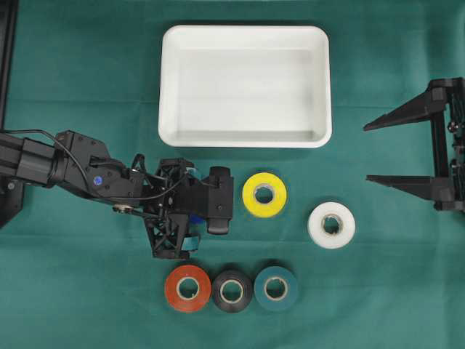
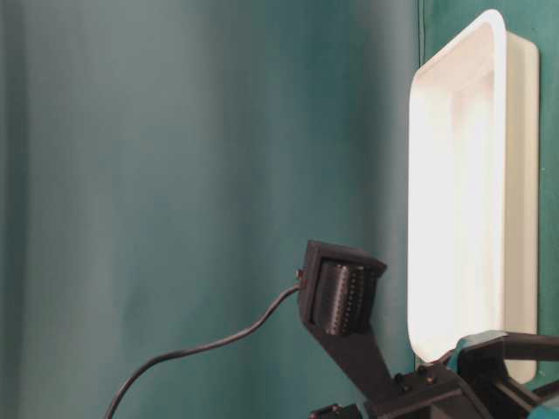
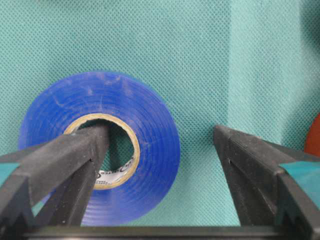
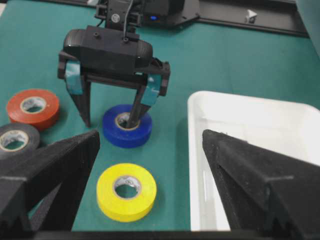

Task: Pick up the tape from a random location and place it into the white case.
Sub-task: 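Close the left gripper on the blue tape roll's rim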

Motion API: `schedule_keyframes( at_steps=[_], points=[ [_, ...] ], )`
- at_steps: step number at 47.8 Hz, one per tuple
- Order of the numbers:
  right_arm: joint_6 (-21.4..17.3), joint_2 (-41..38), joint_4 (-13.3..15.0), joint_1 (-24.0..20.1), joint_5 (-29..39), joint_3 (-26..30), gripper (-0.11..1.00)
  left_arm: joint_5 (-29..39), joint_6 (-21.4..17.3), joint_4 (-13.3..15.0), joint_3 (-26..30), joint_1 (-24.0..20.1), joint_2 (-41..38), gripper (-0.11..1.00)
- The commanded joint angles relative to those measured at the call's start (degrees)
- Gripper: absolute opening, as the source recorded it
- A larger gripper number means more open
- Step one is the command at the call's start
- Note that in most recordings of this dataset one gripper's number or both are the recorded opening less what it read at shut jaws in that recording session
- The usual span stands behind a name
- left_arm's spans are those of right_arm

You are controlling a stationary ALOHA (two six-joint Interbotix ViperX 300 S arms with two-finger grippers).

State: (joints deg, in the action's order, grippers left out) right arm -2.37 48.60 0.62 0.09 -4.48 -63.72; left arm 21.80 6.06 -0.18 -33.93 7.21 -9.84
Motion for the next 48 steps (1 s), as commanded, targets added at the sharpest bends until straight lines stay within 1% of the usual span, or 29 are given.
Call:
schedule_keyframes(
  at_steps=[1, 5, 8, 10, 16, 19, 20, 48],
  points=[
    [0.09, -0.18, 0.00, 0.09, -0.18, 1.32, 0.92, 0.00, 0.18, -0.09, 0.26, -0.26, 0.44, 0.99],
    [0.09, -0.18, 0.00, 0.09, -0.09, 1.41, 0.92, 0.00, 0.18, -0.09, 0.26, -0.26, 0.53, 0.96],
    [0.09, -0.18, 0.00, 0.09, 0.00, 1.41, 0.92, 0.18, 0.18, -0.18, 0.26, -0.26, 0.62, 0.86],
    [0.09, -0.18, 0.00, 0.09, 0.00, 1.41, 0.92, 0.26, 0.18, -0.18, 0.18, -0.26, 0.70, 0.76],
    [0.09, -0.18, 0.00, 0.09, 0.00, 1.32, 0.92, 0.35, 0.09, -0.18, -0.09, -0.26, 0.88, 0.40],
    [0.09, -0.18, 0.09, 0.09, 0.00, 1.41, 0.92, 0.44, 0.09, -0.09, -0.09, -0.26, 0.97, 0.26],
    [0.09, -0.18, 0.00, 0.09, 0.00, 1.41, 0.92, 0.53, 0.09, -0.09, -0.18, -0.26, 0.97, 0.23],
    [0.09, -0.18, 0.00, 0.09, 0.44, 1.41, 0.92, 0.88, 0.18, -0.09, 0.00, 0.00, 1.58, 0.23]
  ],
)
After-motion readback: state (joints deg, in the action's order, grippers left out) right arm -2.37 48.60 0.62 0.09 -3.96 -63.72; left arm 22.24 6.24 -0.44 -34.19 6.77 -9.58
